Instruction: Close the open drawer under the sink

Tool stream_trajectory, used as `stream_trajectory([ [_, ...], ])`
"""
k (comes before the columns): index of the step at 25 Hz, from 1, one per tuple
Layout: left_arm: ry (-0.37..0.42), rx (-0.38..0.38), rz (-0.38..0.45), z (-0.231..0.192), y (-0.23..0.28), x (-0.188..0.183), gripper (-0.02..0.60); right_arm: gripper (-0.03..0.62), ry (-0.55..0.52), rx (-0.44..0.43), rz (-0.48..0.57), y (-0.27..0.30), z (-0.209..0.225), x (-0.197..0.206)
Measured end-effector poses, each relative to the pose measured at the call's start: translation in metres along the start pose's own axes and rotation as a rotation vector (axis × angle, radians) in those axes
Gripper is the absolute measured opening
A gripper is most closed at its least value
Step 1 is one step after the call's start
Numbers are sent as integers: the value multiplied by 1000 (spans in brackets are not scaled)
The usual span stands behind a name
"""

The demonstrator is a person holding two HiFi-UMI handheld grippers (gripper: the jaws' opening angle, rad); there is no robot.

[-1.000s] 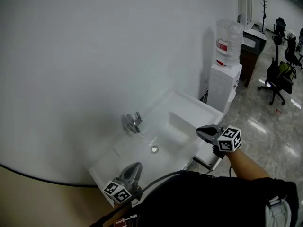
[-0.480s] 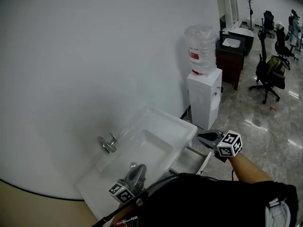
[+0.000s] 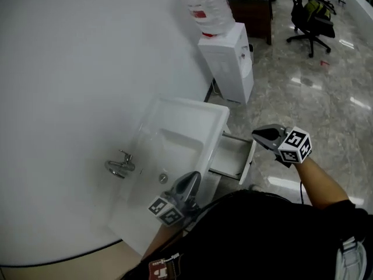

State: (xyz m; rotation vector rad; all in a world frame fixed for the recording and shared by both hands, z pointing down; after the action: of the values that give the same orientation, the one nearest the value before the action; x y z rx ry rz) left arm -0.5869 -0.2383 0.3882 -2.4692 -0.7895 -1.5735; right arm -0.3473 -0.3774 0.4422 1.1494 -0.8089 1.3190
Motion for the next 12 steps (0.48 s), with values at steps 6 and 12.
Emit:
stream_trajectory([
  [6,-49,152,-113,-20,11,27,0,11,89,122,8,25,-12,39],
  [12,-29,199,-195,-45,5,52,0,11,203,213,-3,45,-17,85],
])
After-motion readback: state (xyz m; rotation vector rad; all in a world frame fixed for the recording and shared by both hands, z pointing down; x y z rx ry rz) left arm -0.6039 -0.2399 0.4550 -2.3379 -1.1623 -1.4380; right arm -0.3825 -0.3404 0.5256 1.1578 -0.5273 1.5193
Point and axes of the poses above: the fingertips, and each gripper's own axes: y forward along the fingers, z to its right, x out of its underside, the point moved 4 cm from there along -y, backward along the fingers, and after that the axes turned 13 degrees about -x, right-handed, at the moved point
